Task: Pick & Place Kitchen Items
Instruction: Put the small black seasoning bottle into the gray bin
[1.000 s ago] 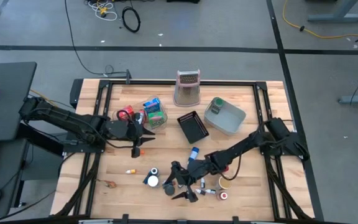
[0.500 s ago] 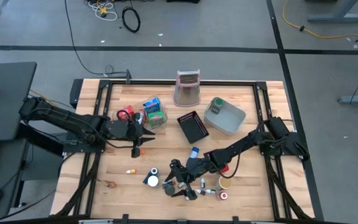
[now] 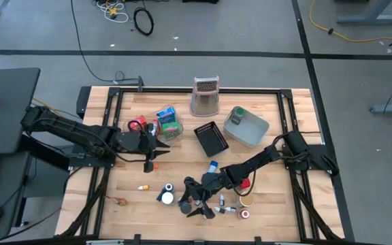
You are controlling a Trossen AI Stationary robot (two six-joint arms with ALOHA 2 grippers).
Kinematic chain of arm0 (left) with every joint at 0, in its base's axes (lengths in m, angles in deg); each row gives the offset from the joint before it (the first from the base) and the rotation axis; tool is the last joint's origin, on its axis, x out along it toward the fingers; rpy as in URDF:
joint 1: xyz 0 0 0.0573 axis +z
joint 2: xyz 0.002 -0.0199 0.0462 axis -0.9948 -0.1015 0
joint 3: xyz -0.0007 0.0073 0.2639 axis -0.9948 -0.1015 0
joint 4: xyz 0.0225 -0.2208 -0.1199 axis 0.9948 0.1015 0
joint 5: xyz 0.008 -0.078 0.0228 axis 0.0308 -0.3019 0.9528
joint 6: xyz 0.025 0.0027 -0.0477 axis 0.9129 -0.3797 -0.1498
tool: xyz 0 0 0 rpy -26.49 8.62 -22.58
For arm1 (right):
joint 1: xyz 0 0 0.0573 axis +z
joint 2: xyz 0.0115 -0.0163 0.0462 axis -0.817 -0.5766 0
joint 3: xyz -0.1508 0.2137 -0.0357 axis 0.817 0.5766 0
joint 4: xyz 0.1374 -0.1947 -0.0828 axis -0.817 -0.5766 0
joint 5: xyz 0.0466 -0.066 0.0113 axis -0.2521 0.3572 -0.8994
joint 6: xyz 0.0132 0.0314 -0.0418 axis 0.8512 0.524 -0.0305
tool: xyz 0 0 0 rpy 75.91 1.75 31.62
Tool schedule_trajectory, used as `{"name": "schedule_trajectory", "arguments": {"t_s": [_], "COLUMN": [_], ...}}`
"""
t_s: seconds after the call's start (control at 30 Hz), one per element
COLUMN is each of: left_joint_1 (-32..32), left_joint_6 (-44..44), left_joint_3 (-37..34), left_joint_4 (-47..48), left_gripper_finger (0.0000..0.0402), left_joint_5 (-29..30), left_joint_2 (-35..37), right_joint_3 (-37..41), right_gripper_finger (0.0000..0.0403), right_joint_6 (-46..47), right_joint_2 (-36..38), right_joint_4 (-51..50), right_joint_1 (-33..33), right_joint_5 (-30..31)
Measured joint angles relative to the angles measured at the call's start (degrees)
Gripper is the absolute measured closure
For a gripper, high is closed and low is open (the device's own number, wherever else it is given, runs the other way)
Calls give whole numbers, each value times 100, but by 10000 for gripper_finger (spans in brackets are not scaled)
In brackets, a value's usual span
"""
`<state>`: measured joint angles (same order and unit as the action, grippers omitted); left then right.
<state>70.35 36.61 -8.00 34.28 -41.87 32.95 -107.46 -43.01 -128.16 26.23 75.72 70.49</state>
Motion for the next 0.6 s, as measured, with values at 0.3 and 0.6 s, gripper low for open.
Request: {"name": "schedule_trajectory", "arguments": {"t_s": [0.3, 0.6], "left_joint_1": [0, -1], "left_joint_6": [0, -17], "left_joint_3": [0, 0], "left_joint_4": [-4, -4], "left_gripper_finger": [314, 314], "left_joint_5": [0, 0], "left_joint_2": [0, 0], "right_joint_3": [0, 7], "right_gripper_finger": [165, 186], "right_joint_6": [5, -115], "right_joint_2": [22, 1200], "right_joint_4": [47, -1227], "right_joint_1": [-96, -295], "right_joint_5": [-214, 34]}}
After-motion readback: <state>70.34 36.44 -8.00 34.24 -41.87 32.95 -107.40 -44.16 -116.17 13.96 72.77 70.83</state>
